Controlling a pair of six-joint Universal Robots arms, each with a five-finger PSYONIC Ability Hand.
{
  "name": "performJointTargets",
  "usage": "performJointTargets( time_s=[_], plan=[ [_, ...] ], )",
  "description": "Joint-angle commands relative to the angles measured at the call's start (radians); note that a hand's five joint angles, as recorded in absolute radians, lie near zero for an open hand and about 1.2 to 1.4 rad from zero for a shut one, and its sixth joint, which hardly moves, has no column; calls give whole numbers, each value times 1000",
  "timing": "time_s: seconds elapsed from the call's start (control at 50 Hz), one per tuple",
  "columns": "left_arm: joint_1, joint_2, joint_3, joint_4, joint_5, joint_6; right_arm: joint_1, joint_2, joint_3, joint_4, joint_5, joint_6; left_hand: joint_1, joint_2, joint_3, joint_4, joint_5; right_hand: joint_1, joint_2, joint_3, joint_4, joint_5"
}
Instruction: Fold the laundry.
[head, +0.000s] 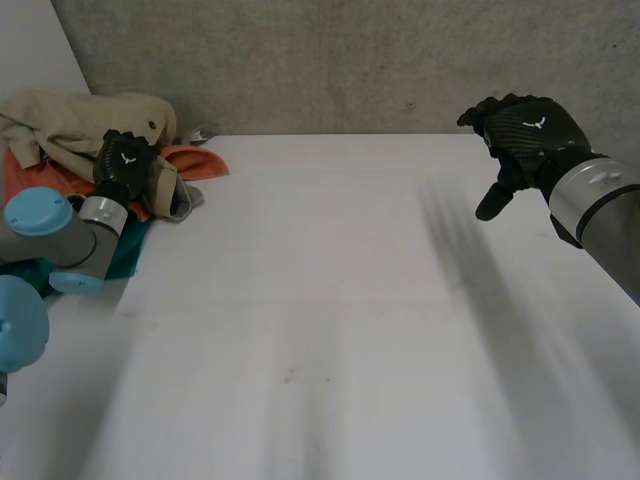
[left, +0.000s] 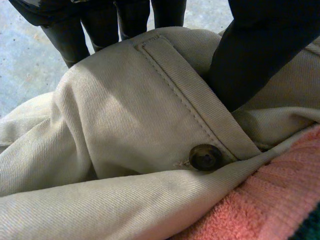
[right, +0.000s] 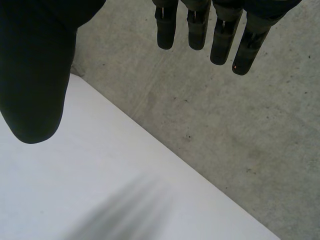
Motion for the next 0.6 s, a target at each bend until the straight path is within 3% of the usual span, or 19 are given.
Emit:
performJointTargets(
  time_s=[0.02, 0.16, 0.26, 0.4, 0.44, 0.48, 0.5, 0.6],
  plan=[
    [-40, 190, -204, 28, -28, 40, 0, 10, -5, 1, 1, -1, 434, 455, 490, 467, 483, -28, -48, -41, -60, -58],
    [-230, 509, -500, 88, -115, -88, -6, 4, -5, 3, 0, 2, 434, 455, 490, 467, 483, -28, -48, -41, -60, -58],
    [-404, 722, -710, 72, -176, -303, -3, -1, -3, 6, -2, 2, 434, 455, 490, 467, 483, -28, -48, -41, -60, -58],
    [-650, 732, -855, 44, -198, -418, -3, -16, 0, 7, -3, 2, 434, 455, 490, 467, 483, -28, -48, -41, -60, -58],
    [-716, 687, -866, 33, -200, -418, -5, -21, 4, 9, -6, 2, -185, -164, -129, -152, -136, -28, -48, -41, -60, -58],
    [-764, 659, -870, 19, -200, -417, -6, -21, 6, 9, -6, -1, -667, -647, -611, -634, -618, -28, -48, -41, -60, -58],
    [-800, 644, -875, 0, -201, -414, -6, -21, 7, 11, -6, -1, -788, -767, -732, -755, -739, -28, -48, -41, -60, -58],
    [-815, 678, -877, -68, -206, -414, -6, -21, 10, 17, -8, -1, -775, -754, -719, -742, -726, -28, -48, -41, -60, -58]
  ],
)
